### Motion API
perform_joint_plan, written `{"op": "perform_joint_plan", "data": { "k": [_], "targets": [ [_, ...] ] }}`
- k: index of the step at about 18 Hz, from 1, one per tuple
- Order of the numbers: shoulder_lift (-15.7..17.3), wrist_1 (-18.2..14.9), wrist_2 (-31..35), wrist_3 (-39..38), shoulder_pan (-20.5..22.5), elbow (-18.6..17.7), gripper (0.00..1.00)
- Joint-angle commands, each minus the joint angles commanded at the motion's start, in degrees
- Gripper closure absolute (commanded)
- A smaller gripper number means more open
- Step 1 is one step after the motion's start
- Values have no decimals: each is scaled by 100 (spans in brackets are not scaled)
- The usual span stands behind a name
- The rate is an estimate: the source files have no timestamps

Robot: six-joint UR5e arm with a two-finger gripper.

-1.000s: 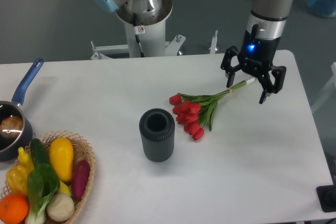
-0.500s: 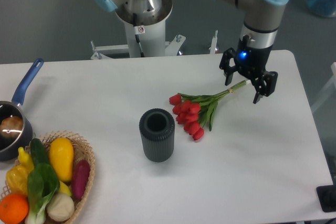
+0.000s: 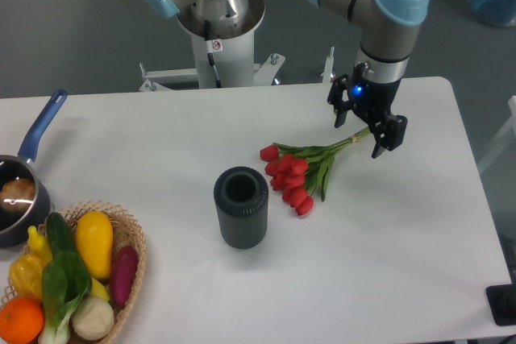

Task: Pick up the flowers from the table
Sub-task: 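Move the open gripper toward the tulip stems just below the blooms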

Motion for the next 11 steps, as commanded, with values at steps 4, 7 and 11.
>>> {"op": "perform_joint_plan", "data": {
  "k": [4, 7, 11],
  "targets": [
    [9, 0, 26, 0, 0, -105, 0],
    [17, 9, 193, 0, -9, -219, 0],
    [-52, 9, 466, -26, -158, -316, 0]
  ]
}}
